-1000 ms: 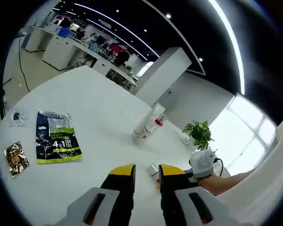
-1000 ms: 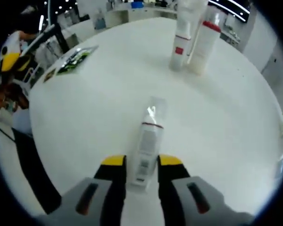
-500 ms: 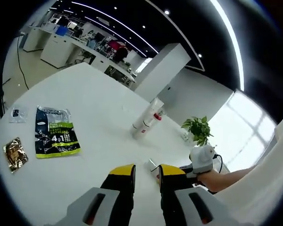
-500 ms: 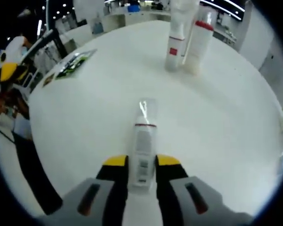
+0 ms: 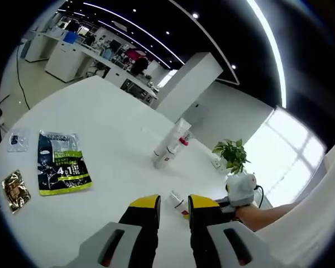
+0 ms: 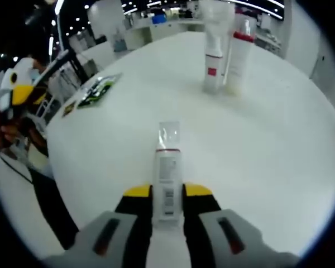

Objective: Arrange the skincare products in the storage area until every visible bottle or jar stands upright without overlapping.

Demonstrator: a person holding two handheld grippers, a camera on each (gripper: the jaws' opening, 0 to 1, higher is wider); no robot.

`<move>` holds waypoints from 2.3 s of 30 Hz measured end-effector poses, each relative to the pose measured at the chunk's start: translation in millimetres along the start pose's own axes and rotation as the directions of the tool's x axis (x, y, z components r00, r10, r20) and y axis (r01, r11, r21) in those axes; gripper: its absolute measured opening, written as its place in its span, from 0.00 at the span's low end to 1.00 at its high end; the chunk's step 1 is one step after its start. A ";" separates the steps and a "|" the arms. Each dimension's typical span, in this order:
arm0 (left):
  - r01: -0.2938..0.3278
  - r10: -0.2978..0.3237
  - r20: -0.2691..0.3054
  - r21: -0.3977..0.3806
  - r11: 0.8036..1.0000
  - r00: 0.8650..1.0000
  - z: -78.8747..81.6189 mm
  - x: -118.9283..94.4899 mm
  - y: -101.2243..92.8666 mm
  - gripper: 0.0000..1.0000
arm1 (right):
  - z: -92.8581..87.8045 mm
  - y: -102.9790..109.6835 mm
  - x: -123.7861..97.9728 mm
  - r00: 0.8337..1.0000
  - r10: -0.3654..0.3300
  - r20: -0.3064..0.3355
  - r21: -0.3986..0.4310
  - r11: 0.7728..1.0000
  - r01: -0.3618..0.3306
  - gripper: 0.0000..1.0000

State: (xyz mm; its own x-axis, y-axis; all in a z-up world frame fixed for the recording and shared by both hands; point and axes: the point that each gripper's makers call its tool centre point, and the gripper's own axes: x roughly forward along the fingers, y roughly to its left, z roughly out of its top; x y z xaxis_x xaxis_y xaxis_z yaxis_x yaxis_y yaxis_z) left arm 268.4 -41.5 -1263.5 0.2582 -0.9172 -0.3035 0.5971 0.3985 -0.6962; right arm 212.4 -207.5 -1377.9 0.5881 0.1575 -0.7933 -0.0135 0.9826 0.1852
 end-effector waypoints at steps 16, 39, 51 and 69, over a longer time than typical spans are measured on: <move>-0.018 0.018 -0.028 0.000 1.000 0.999 -2.5 -6.4 7.0 0.21 | 40.6 42.7 -9.2 0.967 0.138 0.213 0.228 0.955 -0.187 0.18; 0.184 -0.174 0.092 -0.114 0.976 0.980 13.6 -9.6 -27.4 0.29 | 101.3 139.3 -80.2 0.711 0.504 0.491 0.124 0.767 -0.629 0.18; 0.393 -0.376 0.126 -0.164 0.905 0.918 15.9 -11.9 -63.6 0.32 | 93.2 178.6 -98.5 0.631 0.632 0.451 0.046 0.689 -0.723 0.18; 0.456 -0.424 0.179 -0.220 0.862 0.888 22.5 -20.3 -65.0 0.24 | 93.2 209.1 -97.2 0.539 0.749 0.386 0.027 0.574 -0.818 0.19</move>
State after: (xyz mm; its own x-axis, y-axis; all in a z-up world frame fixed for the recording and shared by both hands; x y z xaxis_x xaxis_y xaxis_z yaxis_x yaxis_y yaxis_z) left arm 241.4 -48.8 -1197.5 0.1119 -0.9835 0.1420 0.4656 -0.0744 -0.8819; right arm 227.8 -26.4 -1208.0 0.6185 0.7831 -0.0648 -0.4668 0.4325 0.7714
